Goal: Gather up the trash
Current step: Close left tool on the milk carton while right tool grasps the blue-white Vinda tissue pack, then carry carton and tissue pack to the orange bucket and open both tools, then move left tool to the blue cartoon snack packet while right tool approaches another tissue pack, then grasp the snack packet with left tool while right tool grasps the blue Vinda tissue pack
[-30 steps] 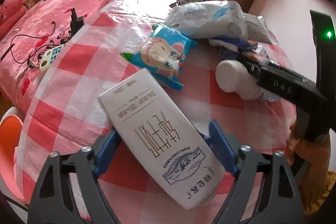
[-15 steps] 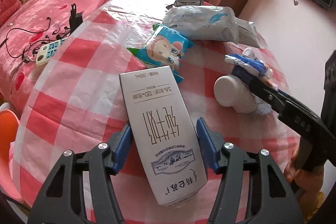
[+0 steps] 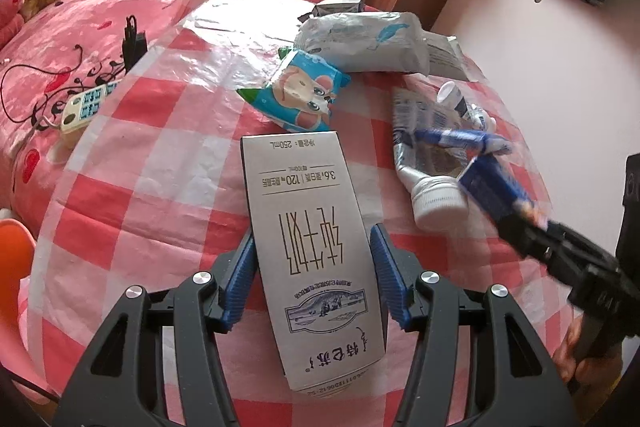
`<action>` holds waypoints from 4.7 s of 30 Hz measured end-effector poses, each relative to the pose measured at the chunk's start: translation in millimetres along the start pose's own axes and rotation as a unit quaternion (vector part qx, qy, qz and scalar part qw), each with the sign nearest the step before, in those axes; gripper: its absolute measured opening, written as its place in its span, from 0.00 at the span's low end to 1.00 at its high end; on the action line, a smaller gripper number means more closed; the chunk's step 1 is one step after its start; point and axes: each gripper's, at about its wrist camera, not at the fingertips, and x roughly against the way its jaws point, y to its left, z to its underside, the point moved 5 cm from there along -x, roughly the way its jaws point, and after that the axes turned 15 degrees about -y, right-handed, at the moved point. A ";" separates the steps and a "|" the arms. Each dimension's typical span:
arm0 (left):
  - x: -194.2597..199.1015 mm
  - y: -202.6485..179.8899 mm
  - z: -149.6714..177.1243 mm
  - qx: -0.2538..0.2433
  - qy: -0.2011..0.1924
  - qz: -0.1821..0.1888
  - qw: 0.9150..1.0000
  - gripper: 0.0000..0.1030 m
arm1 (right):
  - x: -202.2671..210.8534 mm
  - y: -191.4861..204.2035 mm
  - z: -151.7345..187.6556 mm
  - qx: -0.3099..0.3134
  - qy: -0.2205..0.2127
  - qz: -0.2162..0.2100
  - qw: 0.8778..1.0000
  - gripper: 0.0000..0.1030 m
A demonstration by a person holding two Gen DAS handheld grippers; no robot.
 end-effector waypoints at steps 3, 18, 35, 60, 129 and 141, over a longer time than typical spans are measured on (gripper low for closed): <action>4.8 0.4 -1.3 -0.002 -0.006 0.006 1.000 0.55 | 3.2 3.9 3.0 -0.019 0.005 -0.021 1.000 0.52; 43.8 36.1 -15.9 0.026 -0.058 0.000 0.998 0.55 | -4.9 62.3 0.3 -0.011 0.025 -0.081 0.996 0.52; 132.4 215.2 -21.5 0.124 -0.132 -0.174 0.968 0.55 | -90.2 242.4 13.8 0.102 0.108 -0.232 0.961 0.52; 160.9 302.4 26.3 0.153 -0.203 -0.252 0.934 0.82 | -130.8 256.0 18.9 0.020 0.074 -0.240 0.968 0.94; -69.1 -19.1 -80.5 -0.218 -0.014 -0.118 0.969 0.82 | -50.9 -139.9 -74.8 -0.102 -0.064 0.060 0.991 0.95; -95.6 -16.4 -82.4 -0.214 -0.003 -0.113 0.970 0.82 | -81.9 -131.9 -94.7 -0.001 -0.029 0.086 0.996 0.95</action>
